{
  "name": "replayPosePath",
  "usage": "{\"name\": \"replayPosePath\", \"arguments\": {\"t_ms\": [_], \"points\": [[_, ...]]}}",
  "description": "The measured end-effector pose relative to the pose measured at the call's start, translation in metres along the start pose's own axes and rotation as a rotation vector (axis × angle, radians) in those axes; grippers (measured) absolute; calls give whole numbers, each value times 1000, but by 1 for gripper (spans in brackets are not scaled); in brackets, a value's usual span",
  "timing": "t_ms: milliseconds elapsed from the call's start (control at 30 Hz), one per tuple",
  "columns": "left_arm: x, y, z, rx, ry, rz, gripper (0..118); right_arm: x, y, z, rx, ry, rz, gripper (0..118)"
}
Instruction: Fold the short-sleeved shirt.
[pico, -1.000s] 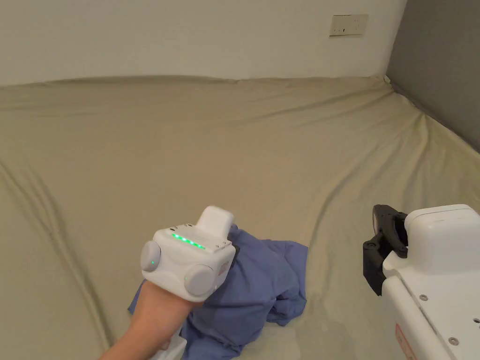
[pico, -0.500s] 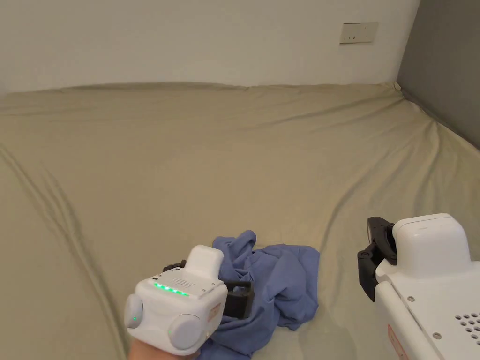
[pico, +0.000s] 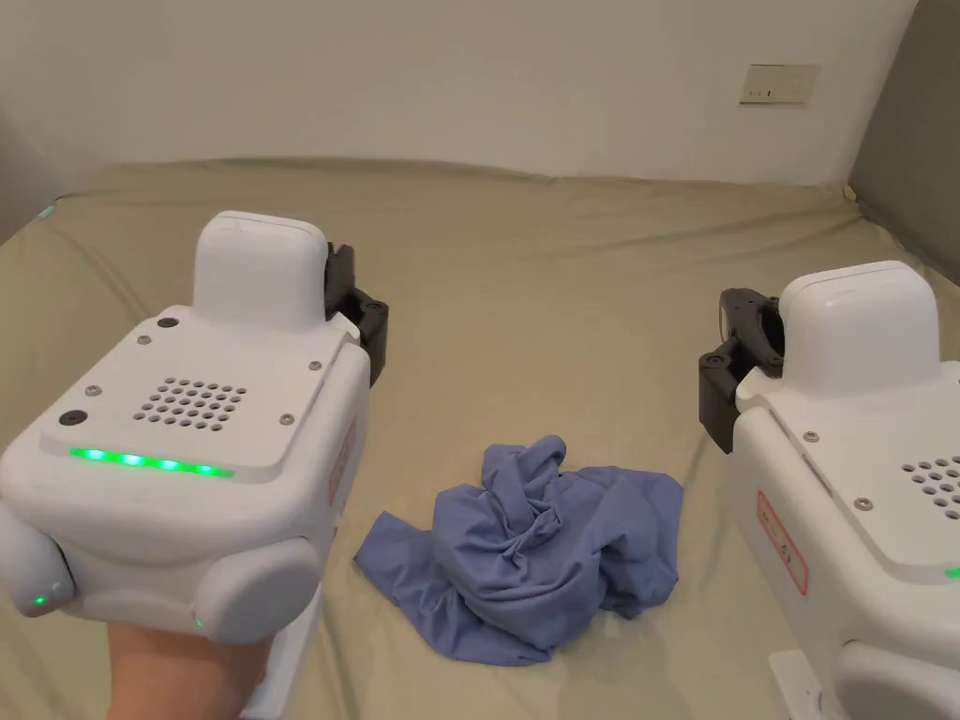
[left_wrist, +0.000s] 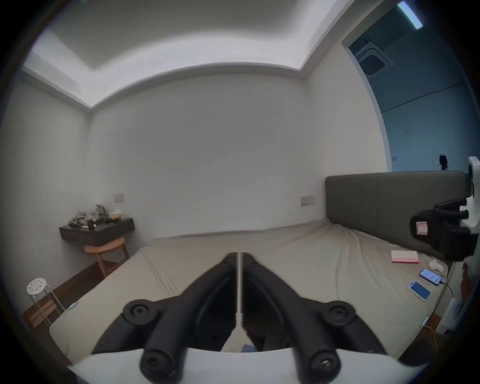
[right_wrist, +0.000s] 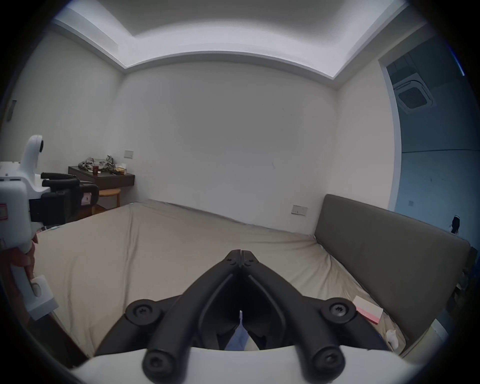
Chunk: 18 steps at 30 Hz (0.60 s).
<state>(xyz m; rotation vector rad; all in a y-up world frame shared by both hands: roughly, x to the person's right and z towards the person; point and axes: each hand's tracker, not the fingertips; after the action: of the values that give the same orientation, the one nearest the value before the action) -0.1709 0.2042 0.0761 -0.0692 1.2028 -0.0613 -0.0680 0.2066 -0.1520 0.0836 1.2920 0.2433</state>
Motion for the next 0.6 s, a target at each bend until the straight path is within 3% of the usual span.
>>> {"name": "replayPosePath", "arguments": {"t_ms": [300,600], "points": [[2,-1,23,27,0,7,0,-35,10,10,64,29,49,0],[-2,-4,14,16,40,0,0,-36,8,5,67,1,48,0]]}}
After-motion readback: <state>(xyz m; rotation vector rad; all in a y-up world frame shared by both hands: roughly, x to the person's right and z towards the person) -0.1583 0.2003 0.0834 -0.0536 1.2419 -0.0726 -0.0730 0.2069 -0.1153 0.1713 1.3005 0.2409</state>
